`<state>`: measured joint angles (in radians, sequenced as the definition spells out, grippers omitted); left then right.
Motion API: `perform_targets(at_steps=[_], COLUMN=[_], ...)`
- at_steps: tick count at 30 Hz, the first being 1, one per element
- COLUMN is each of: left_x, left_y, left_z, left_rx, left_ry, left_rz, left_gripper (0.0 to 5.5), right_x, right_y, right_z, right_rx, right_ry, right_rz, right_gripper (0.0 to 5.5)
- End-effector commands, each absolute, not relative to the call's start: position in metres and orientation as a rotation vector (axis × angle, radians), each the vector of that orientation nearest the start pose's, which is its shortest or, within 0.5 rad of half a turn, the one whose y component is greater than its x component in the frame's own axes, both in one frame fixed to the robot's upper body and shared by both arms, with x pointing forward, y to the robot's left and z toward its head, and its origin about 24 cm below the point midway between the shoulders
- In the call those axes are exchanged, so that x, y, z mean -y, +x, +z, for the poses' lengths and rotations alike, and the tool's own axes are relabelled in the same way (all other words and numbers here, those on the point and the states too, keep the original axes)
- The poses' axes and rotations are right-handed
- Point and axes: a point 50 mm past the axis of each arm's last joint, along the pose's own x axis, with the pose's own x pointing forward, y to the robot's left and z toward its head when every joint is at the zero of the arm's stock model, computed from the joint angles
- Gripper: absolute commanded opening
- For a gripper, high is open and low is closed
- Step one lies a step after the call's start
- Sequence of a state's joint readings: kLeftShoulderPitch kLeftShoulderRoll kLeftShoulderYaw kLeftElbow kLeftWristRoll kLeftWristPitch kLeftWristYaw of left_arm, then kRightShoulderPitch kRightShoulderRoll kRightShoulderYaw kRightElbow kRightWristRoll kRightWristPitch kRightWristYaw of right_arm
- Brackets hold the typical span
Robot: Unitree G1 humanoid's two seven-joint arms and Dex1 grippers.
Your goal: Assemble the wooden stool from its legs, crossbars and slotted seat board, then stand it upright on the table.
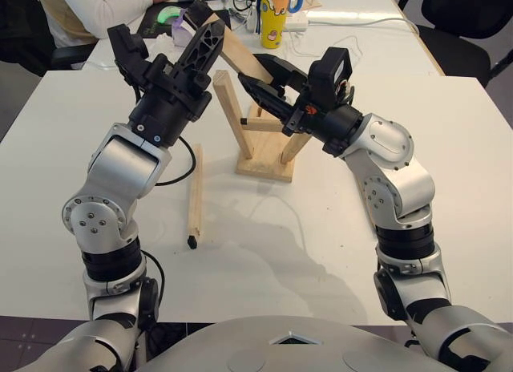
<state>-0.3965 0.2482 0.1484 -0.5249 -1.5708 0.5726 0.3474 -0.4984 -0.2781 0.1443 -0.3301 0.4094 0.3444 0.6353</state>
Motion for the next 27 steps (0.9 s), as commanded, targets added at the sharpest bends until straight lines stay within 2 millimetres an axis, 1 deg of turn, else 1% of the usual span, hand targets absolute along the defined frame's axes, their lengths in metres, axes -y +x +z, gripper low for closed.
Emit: perform_targets(at_steps=[1, 2, 3, 10, 14, 20, 22, 24, 26, 27], left_x=[-0.132, -0.132, -0.132, -0.139, -0.151, -0.177, -0.187, -0.2, -0.215, -0.222], left_y=[0.251, 0.25, 0.25, 0.253, 0.255, 0.258, 0.259, 0.259, 0.258, 0.258], left_z=[0.227, 0.227, 0.227, 0.228, 0.233, 0.248, 0.248, 0.246, 0.236, 0.228], left_rx=[0.083, 0.082, 0.082, 0.105, 0.148, 0.256, 0.271, 0.277, 0.247, 0.213], left_ry=[-0.958, -0.958, -0.959, -0.954, -0.968, -0.952, -0.93, -0.898, -0.83, -0.786], left_rz=[-0.638, -0.635, -0.632, -0.591, -0.553, -0.474, -0.435, -0.379, -0.309, -0.273], left_gripper=[0.45, 0.45, 0.45, 0.45, 0.45, 0.45, 0.45, 0.45, 0.45, 0.44], right_x=[0.081, 0.081, 0.082, 0.089, 0.101, 0.121, 0.126, 0.127, 0.126, 0.126], right_y=[0.268, 0.269, 0.269, 0.273, 0.279, 0.293, 0.296, 0.296, 0.292, 0.29], right_z=[0.205, 0.205, 0.206, 0.21, 0.224, 0.241, 0.243, 0.241, 0.238, 0.236], right_rx=[0.386, 0.386, 0.387, 0.388, 0.419, 0.452, 0.45, 0.438, 0.412, 0.403], right_ry=[-0.088, -0.089, -0.089, -0.076, 0.045, 0.157, 0.166, 0.159, 0.149, 0.146], right_rz=[1.084, 1.08, 1.078, 1.054, 0.985, 0.843, 0.808, 0.808, 0.845, 0.859], right_gripper=[2.21, 2.38, 2.41, 2.41, 2.41, 2.41, 2.1, 1.7, 1.41, 1.15])
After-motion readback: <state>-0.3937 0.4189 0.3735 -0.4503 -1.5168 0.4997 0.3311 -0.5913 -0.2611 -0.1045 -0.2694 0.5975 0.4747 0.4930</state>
